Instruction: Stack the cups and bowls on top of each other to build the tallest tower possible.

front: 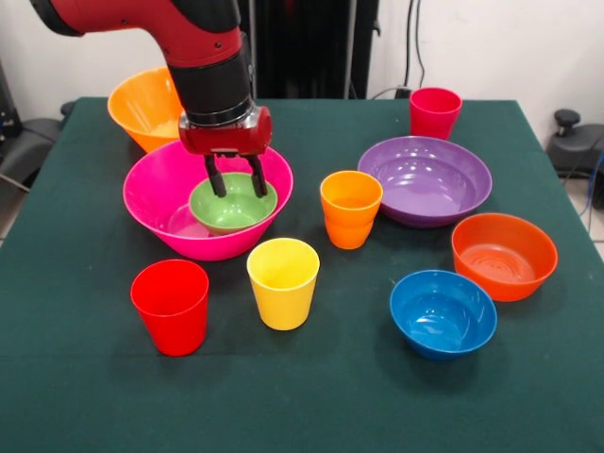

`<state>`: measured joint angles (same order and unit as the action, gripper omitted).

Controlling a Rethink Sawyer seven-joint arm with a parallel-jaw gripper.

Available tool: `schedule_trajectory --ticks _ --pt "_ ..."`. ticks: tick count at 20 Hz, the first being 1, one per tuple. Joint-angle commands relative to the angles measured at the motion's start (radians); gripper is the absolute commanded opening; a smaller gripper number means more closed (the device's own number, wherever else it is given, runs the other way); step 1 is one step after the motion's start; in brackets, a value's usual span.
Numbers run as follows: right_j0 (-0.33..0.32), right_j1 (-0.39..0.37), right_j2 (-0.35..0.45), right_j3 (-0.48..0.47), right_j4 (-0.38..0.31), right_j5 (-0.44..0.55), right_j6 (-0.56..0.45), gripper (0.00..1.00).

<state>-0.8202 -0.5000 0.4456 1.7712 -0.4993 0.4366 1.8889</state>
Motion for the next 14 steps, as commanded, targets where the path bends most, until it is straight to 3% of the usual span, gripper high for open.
schedule_trajectory --ticks 1,14 --pt "0.019 0.035 0.041 -0.077 -0.067 0.021 -0.104 1.0" --pt "-0.016 0.031 0.071 -0.121 -0.062 0.098 -0.181 1.0"
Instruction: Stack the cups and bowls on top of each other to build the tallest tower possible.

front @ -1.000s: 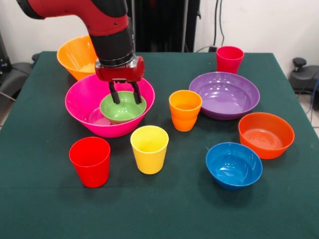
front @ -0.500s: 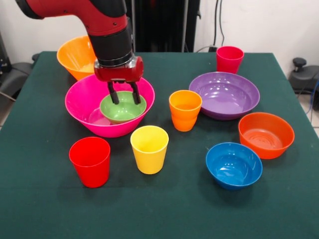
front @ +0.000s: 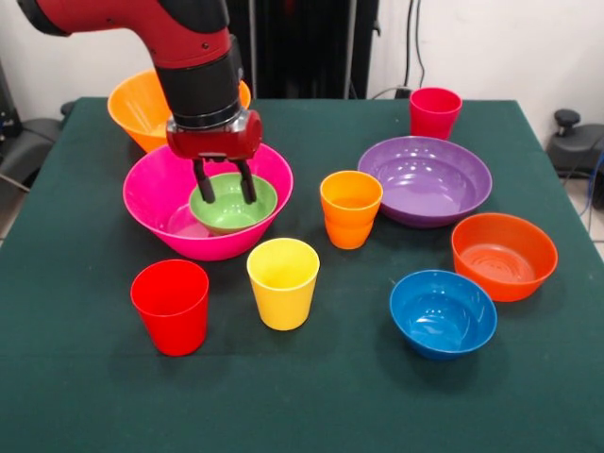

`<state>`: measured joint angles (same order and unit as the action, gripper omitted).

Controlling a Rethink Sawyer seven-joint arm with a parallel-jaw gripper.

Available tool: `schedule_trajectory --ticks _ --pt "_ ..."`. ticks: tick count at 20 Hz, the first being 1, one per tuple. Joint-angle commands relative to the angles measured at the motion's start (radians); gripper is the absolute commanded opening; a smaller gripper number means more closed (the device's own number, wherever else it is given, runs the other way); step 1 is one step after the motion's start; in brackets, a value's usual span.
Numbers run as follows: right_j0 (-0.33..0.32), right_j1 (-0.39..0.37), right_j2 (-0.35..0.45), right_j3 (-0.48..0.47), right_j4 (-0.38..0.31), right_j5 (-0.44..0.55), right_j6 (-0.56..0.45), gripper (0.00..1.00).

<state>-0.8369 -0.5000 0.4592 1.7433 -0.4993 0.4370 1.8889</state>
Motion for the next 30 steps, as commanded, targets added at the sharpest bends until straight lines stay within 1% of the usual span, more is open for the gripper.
schedule_trajectory --ticks 1,11,18,24,30 --pt "0.0 0.029 0.056 -0.087 -0.063 0.095 -0.176 1.0" --pt "0.012 -0.012 0.041 -0.037 -0.06 0.077 -0.13 1.0" --pt "0.011 -0.029 0.013 -0.002 -0.079 0.063 -0.117 1.0" --pt "0.009 -0.019 -0.016 0.012 -0.109 0.05 -0.118 1.0" --pt "0.029 -0.007 -0.031 0.013 -0.129 0.032 -0.093 1.0"
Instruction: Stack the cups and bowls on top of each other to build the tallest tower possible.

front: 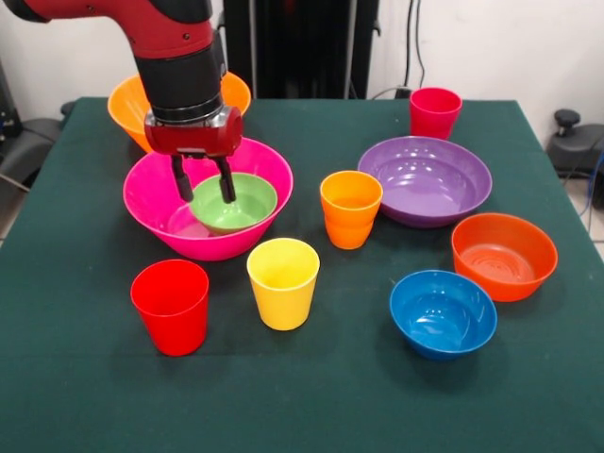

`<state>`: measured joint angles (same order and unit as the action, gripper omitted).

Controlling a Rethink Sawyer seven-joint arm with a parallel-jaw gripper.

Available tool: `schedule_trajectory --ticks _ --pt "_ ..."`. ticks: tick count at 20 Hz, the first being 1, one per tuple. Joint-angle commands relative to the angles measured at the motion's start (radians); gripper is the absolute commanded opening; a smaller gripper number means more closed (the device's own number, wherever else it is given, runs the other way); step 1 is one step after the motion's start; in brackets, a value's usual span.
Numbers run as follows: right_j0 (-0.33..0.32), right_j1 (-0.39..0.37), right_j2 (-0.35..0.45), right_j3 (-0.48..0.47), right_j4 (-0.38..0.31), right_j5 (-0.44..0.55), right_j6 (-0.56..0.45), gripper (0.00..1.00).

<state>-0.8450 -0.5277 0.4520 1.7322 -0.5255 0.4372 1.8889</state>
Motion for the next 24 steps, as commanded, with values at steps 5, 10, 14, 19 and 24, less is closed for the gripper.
schedule_trajectory --ticks 5,10,14,19,24 --pt "0.052 0.01 -0.044 0.047 -0.117 0.022 -0.059 1.0" --pt "0.072 0.006 -0.071 0.065 -0.143 -0.009 -0.032 1.0" --pt "0.077 0.019 -0.084 0.063 -0.156 -0.028 -0.021 1.0" --pt "0.093 0.061 -0.107 0.043 -0.18 -0.066 0.001 1.0" --pt "0.08 0.105 -0.099 0.01 -0.187 -0.074 -0.016 1.0"
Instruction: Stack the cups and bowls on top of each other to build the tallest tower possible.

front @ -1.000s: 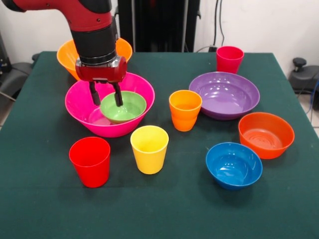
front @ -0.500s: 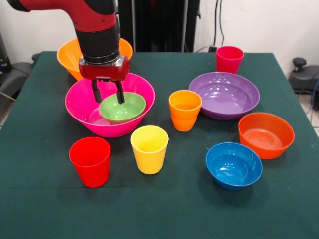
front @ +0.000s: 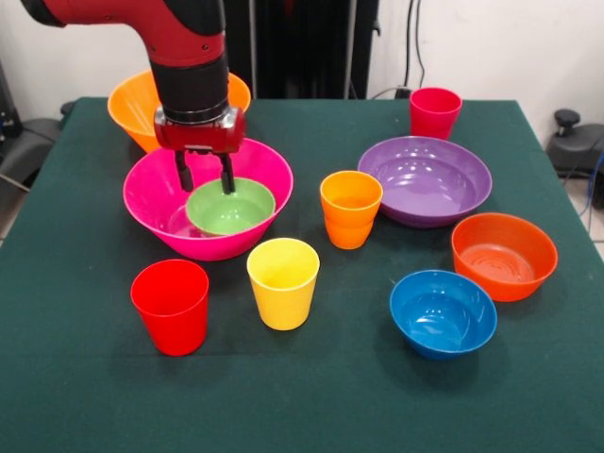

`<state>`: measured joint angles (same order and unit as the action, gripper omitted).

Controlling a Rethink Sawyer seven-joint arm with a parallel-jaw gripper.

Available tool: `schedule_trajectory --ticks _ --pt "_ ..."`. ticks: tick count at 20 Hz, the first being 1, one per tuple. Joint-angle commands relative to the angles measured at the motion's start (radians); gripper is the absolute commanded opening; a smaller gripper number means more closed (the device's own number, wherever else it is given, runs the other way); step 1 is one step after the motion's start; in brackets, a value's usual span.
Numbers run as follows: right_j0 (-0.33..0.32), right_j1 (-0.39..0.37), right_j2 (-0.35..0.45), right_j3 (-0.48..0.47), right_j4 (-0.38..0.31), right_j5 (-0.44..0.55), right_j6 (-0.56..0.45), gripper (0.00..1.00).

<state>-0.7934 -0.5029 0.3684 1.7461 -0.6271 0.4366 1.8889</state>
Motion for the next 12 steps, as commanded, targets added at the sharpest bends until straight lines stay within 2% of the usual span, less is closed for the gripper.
schedule_trajectory --ticks 1,7,12 --pt "0.021 0.082 -0.008 -0.004 -0.084 -0.075 -0.02 1.0" --pt "-0.013 0.119 0.044 -0.046 -0.063 -0.041 -0.072 1.0" --pt "-0.021 0.135 0.051 -0.068 -0.063 -0.031 -0.085 1.0"
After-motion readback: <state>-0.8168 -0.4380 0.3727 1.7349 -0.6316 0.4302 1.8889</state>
